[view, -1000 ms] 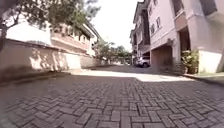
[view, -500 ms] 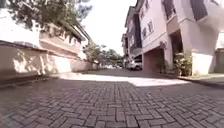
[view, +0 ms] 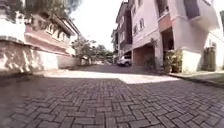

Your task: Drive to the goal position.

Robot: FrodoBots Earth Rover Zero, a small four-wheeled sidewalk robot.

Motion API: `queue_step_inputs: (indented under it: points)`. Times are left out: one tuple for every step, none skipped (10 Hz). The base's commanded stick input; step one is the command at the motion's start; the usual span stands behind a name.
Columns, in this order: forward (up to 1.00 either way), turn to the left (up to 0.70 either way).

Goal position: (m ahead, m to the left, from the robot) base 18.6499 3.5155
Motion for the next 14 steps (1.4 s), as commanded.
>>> queue_step_inputs:
  points:
    - [0.70, 0.00]
    - [0.70, 0.00]
    - [0.70, 0.00]
    - [0.70, 0.00]
    - [0.70, 0.00]
    - [0.70, 0.00]
    - [0.70, 0.00]
    - [0.70, 0.00]
    - [0.70, 0.00]
    - [0.70, 0.00]
    - [0.70, 0.00]
    - [0.70, 0.00]
    - [0.70, 0.00]
    - [0.70, 0.00]
